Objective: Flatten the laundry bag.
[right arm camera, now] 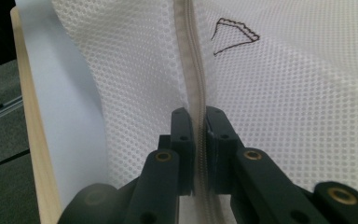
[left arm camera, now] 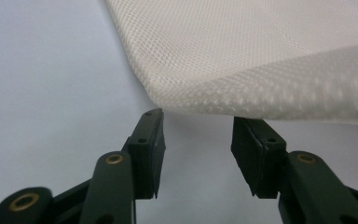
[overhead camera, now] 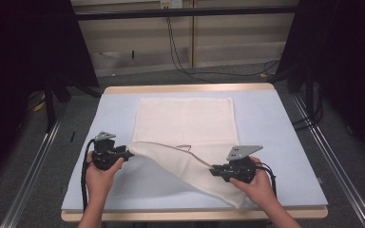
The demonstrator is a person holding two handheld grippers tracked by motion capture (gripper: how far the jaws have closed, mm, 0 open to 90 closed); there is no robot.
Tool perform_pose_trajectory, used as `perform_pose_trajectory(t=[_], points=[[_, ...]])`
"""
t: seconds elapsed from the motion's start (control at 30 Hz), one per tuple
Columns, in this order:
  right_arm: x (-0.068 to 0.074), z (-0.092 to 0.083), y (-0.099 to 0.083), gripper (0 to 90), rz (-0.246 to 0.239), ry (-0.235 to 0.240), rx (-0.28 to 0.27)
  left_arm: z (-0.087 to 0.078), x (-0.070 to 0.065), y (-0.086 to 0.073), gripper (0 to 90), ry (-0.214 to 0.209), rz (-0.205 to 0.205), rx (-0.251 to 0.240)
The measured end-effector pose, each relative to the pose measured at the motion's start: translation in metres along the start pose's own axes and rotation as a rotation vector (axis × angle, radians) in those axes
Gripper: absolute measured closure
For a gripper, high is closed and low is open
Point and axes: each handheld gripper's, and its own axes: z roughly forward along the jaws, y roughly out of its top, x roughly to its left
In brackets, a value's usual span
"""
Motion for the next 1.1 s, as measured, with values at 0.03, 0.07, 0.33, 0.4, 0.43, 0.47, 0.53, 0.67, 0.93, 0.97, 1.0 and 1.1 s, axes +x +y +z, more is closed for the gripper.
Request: perform_pose_trajectory(t=[0.03, 0.07, 0.33, 0.4, 0.43, 0.47, 0.53, 0.67, 0.93, 0.97, 1.0, 1.1], points=[[0.001, 0.0, -0.001, 83.3, -0.004, 0.005, 0.0, 0.0, 0.001, 0.0, 54.2, 0.007, 0.002, 0.001], [0.003, 0.001, -0.002, 83.2, -0.008, 0.004, 0.001, 0.001, 0.001, -0.001, 54.2, 0.008, 0.0, 0.005], [0.007, 0.002, -0.007, 72.8, -0.01, 0.031, 0.031, 0.0, 0.007, -0.006, 55.1, 0.033, 0.014, 0.018], [0.005, -0.001, -0.006, 67.2, 0.022, 0.021, 0.016, -0.001, 0.008, -0.007, 54.8, 0.041, 0.008, 0.018], [0.003, -0.004, -0.005, 64.3, 0.033, 0.022, 0.008, -0.001, 0.009, -0.007, 54.2, 0.043, 0.001, 0.013], [0.002, -0.006, -0.005, 59.8, 0.044, 0.017, 0.001, -0.001, 0.01, -0.008, 54.1, 0.04, -0.001, 0.019], [-0.001, -0.012, -0.005, 57.3, 0.065, 0.004, -0.011, -0.001, 0.011, -0.009, 53.8, 0.048, -0.004, 0.017], [-0.009, -0.023, -0.003, 53.1, 0.09, -0.034, -0.041, -0.001, 0.012, -0.009, 54.1, 0.05, 0.0, 0.018], [-0.041, -0.031, -0.016, 49.6, 0.182, -0.215, -0.03, -0.002, 0.015, -0.009, 54.1, 0.054, 0.001, 0.028], [-0.045, -0.03, -0.019, 49.7, 0.197, -0.231, -0.013, -0.001, 0.016, -0.01, 53.7, 0.06, 0.006, 0.031], [-0.048, -0.028, -0.022, 49.7, 0.206, -0.245, 0.005, -0.001, 0.016, -0.01, 52.8, 0.063, 0.007, 0.039], [-0.053, -0.023, -0.027, 50.0, 0.205, -0.292, 0.04, -0.001, 0.017, -0.011, 51.1, 0.063, 0.002, 0.044]])
